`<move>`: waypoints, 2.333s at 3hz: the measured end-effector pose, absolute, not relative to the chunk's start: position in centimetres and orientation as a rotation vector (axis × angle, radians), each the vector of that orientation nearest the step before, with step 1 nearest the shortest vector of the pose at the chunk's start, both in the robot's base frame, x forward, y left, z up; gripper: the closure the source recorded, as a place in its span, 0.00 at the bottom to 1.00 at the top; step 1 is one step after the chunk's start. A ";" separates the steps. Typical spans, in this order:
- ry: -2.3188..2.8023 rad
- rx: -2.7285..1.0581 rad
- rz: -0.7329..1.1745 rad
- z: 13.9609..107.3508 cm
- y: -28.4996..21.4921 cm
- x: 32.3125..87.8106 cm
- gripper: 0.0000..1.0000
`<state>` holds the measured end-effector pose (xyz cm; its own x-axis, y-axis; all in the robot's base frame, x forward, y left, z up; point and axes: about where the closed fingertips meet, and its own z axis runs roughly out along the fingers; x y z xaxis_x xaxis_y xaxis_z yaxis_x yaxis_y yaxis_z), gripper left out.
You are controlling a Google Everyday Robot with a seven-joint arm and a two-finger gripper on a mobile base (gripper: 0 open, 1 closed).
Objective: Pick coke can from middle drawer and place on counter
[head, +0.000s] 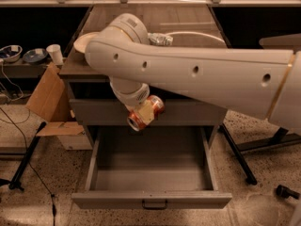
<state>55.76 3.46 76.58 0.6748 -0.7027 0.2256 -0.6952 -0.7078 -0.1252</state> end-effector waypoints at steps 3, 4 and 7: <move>1.371 -2.778 -0.546 88.2 -1.0 60.1 1.00; 1.420 -2.709 -0.620 90.4 -1.8 61.7 1.00; 1.571 -2.344 -0.720 89.4 -4.3 68.5 1.00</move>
Offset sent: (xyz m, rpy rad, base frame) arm 0.0492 -0.0540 0.1277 -0.0666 -0.0597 -0.1474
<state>68.50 -4.35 89.42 0.3051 -0.9133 0.2697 -0.8006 -0.3994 -0.4466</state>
